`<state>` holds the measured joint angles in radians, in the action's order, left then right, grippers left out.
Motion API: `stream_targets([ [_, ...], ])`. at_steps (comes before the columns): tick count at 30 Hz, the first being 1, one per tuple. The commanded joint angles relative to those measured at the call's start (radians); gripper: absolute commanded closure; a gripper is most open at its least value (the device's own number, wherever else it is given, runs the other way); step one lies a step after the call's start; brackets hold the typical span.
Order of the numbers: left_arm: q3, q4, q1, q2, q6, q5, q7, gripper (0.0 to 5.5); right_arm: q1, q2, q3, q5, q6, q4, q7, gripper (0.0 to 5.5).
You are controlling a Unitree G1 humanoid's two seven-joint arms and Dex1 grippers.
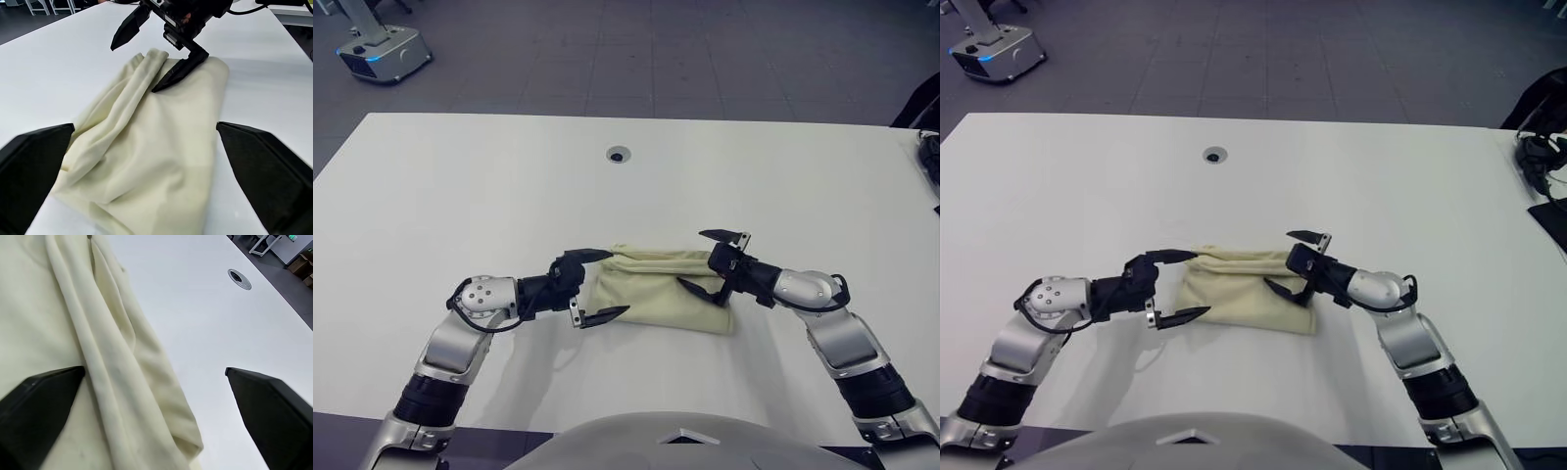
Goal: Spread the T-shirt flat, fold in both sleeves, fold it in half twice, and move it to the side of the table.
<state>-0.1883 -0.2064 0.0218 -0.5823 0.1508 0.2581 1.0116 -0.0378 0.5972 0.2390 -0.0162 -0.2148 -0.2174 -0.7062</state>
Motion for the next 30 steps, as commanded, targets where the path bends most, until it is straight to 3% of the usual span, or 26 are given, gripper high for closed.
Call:
stream_targets([
  [1, -0.02, 0.074, -0.012, 0.002, -0.033, -0.072, -0.044, 0.1, -0.014, -0.012, -0.01, 0.003, 0.007, 0.003, 0.005, 0.13],
  [10, -0.023, 0.264, -0.092, 0.053, -0.121, -0.218, -0.222, 0.1, -0.021, -0.034, -0.037, 0.019, 0.008, 0.005, 0.019, 0.13],
  [24, -0.045, 0.275, -0.063, 0.038, -0.178, -0.247, -0.213, 0.1, -0.114, -0.079, -0.037, -0.089, 0.073, 0.193, 0.149, 0.13],
  [30, -0.043, 0.271, -0.06, 0.038, -0.175, -0.244, -0.213, 0.1, -0.1, -0.095, -0.06, -0.029, 0.075, 0.139, 0.114, 0.13],
])
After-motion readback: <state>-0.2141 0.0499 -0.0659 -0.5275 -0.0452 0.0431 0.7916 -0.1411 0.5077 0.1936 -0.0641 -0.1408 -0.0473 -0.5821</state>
